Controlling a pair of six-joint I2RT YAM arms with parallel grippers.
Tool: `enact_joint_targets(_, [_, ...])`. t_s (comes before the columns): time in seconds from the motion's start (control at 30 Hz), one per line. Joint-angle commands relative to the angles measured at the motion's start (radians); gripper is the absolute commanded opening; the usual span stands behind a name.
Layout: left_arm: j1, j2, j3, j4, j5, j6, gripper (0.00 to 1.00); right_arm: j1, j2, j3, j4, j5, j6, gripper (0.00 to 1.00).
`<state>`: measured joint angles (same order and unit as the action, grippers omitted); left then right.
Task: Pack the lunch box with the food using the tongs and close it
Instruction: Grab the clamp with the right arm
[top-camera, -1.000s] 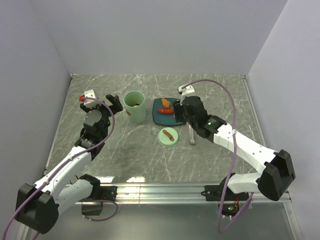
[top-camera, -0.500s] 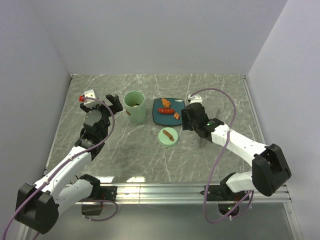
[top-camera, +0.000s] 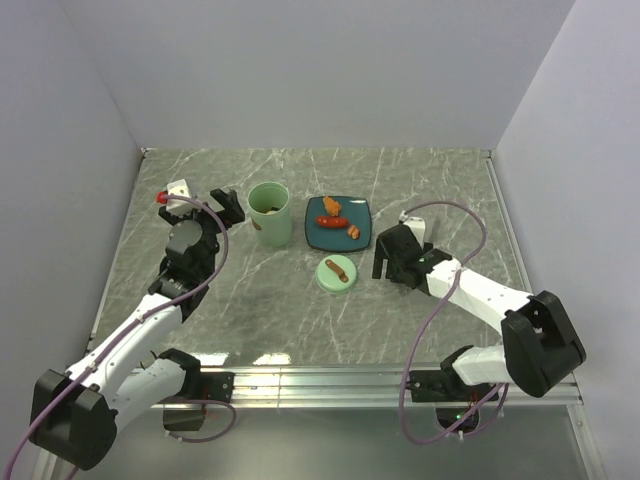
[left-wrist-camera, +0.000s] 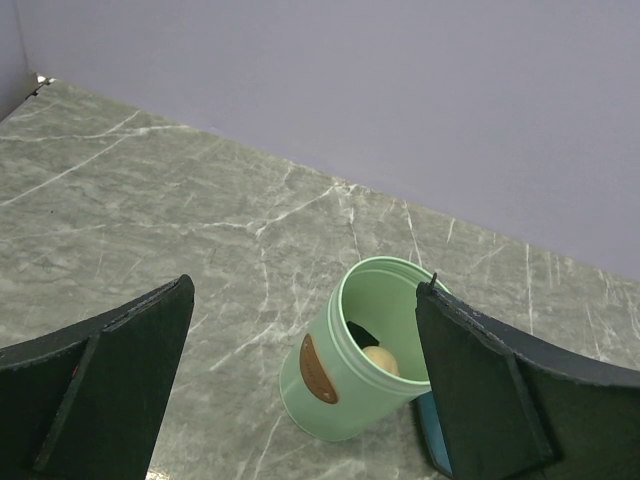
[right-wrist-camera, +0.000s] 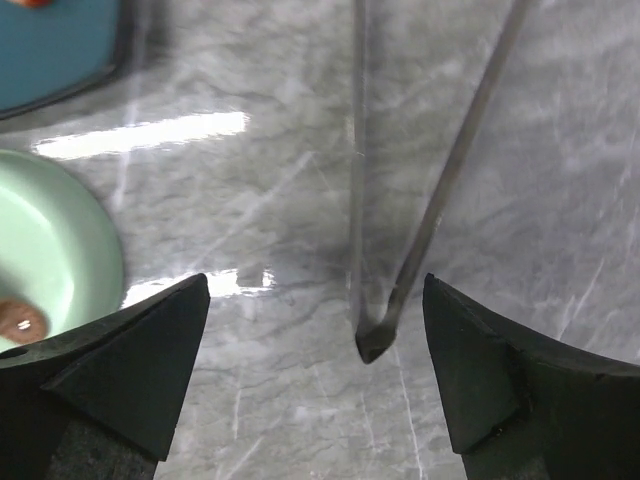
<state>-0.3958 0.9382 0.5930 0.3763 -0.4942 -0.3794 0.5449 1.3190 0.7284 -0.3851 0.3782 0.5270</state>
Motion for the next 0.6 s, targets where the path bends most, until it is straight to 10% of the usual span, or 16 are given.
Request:
enact_joint_targets(0.0, [0.005, -0.032, -0.005, 0.039, -0.006, 0.014, 0.99, -0.037, -0.02, -0.024, -0.015, -0.008, 0.085, 0.94])
enact_joint_targets(0.57, [0.003, -0.042, -0.009, 0.041, -0.023, 0.022, 0.99, -0.145, 0.184, 0.062, 0.014, -0.09, 0.059, 0.9])
